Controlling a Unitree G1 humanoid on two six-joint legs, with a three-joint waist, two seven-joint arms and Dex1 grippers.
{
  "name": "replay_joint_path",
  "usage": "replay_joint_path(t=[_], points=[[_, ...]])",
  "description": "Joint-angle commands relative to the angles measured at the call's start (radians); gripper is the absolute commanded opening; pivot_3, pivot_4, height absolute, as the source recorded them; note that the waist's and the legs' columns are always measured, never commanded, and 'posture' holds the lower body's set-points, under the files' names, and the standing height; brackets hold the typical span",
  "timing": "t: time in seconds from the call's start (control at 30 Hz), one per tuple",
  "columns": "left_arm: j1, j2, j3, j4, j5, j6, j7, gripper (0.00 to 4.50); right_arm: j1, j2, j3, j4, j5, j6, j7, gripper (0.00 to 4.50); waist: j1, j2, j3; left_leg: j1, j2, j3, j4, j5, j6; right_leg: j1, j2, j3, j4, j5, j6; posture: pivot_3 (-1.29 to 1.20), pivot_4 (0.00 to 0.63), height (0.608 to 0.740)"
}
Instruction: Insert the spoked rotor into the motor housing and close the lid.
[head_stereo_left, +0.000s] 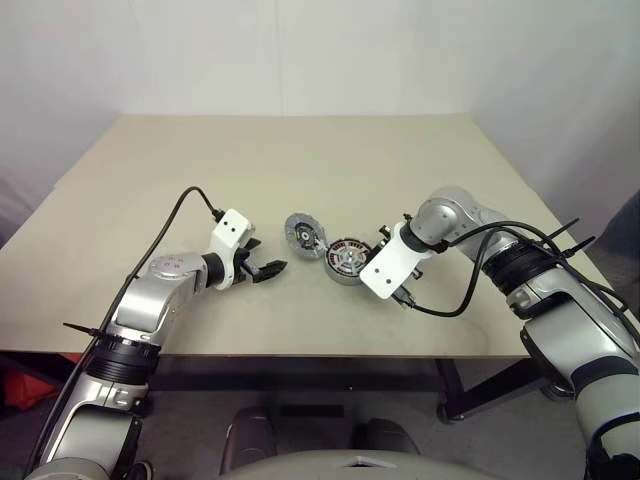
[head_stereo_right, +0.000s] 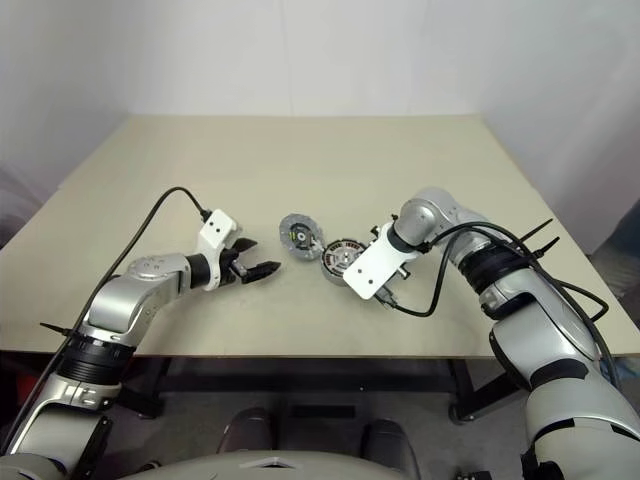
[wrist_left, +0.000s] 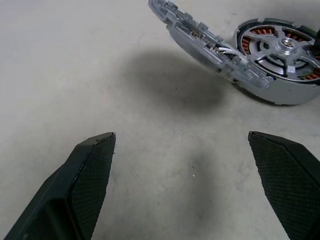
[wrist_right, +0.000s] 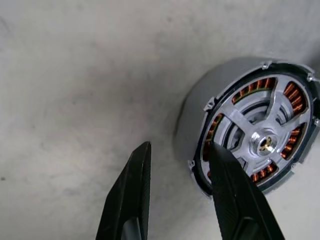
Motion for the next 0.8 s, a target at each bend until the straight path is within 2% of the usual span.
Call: replay_joint_path(t=[0.03,0.17,0.27,0.37,0.43,0.7,0.8], points=[[-0.008,0.003,0.024,-0.023,0.0,-0.01,0.003,4.5,0.001,0.001,0.001,0.0,-0.008,-0.003,0.006,1.95,0.0,0.0,0.0,0.0,0.0,0.0,0.0,0.0,0.0,0.0,0.0,0.0,0.0,0.0,0.0,0.0,0.0,0.74],[-0.007,-0.001,0.023,-0.023,0.0,-0.011,0.006,4.5,-0.002,0.007,0.003,0.008,-0.023,-0.005,-0.008,1.95,0.0,0.0,0.0,0.001,0.0,0.0,0.0,0.0,0.0,0.001,0.0,0.0,0.0,0.0,0.0,0.0,0.0,0.74],[-0.005,-0.004,0.022,-0.019,0.002,-0.013,0.013,4.5,0.005,0.009,-0.001,-0.007,-0.008,0.001,0.003,1.42,0.0,0.0,0.0,0.001,0.0,0.0,0.0,0.0,0.0,0.001,0.0,0.0,0.0,0.0,0.0,0.0,0.0,0.74],[-0.005,-0.006,0.023,-0.02,0.003,-0.012,0.018,4.5,0.003,0.012,-0.006,-0.004,-0.013,0.003,-0.009,0.45,0.002,-0.001,-0.001,0.001,0.0,0.0,0.0,0.0,0.0,0.001,0.0,0.0,0.0,0.0,0.0,0.0,0.0,0.74],[-0.006,-0.006,0.024,-0.019,0.002,-0.012,0.019,4.5,0.001,0.018,-0.011,-0.002,-0.016,0.007,-0.017,0.01,0.0,-0.002,-0.001,0.001,0.0,0.0,0.0,0.0,0.0,0.002,0.0,0.0,0.0,0.0,0.0,0.0,0.0,0.74],[-0.02,-0.014,0.021,-0.005,0.004,-0.014,0.023,4.5,-0.005,0.027,-0.026,0.009,-0.043,0.032,-0.086,0.01,-0.021,-0.002,-0.001,0.001,0.0,-0.001,0.0,0.0,0.0,0.001,0.001,0.0,0.0,0.0,0.0,0.0,0.0,0.74],[-0.019,-0.016,0.022,-0.004,0.005,-0.014,0.024,4.5,0.026,0.036,-0.065,-0.05,0.018,0.135,-0.061,0.01,-0.023,-0.002,-0.001,0.002,0.0,-0.001,0.0,0.0,0.0,0.001,0.001,0.0,0.0,0.0,0.0,0.0,0.0,0.74]])
